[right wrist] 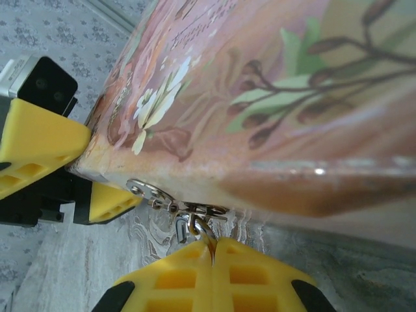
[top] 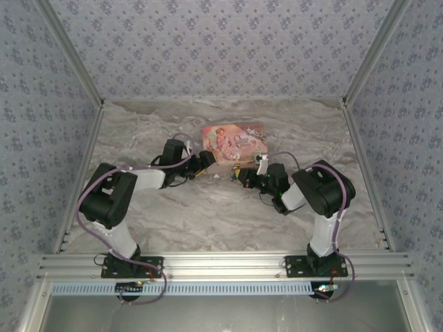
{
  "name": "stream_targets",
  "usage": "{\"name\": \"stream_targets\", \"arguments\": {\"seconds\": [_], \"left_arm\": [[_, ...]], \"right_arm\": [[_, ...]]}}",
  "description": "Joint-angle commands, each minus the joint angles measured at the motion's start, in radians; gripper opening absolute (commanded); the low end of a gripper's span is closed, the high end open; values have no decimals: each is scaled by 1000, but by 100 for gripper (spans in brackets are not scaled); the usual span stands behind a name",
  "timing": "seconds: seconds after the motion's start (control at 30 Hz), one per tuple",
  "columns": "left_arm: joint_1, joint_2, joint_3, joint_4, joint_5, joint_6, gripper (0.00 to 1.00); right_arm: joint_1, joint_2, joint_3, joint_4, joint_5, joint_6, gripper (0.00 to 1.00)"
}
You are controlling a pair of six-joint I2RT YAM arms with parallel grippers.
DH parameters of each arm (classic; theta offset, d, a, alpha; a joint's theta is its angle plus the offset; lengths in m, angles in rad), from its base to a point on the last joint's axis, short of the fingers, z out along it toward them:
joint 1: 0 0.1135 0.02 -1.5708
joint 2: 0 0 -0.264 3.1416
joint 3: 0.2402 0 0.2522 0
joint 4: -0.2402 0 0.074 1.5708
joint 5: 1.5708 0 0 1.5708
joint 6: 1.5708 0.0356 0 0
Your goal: Unlock the padlock with the key
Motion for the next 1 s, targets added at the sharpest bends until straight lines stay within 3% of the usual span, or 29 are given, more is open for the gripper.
{"name": "stream_targets", "arguments": {"seconds": [0.0, 0.37, 0.97], "left_arm": [[-11, 7, -55, -96, -18, 4, 81], [-25, -7, -94, -86, -22, -12, 81], [-58, -67, -117, -116, -44, -27, 82]], "right_arm": [[-4, -1, -5, 120, 59, 75, 0], [-9, -41, -53, 123, 155, 169, 0], [-14, -81, -7, 81, 173, 285, 0]]}}
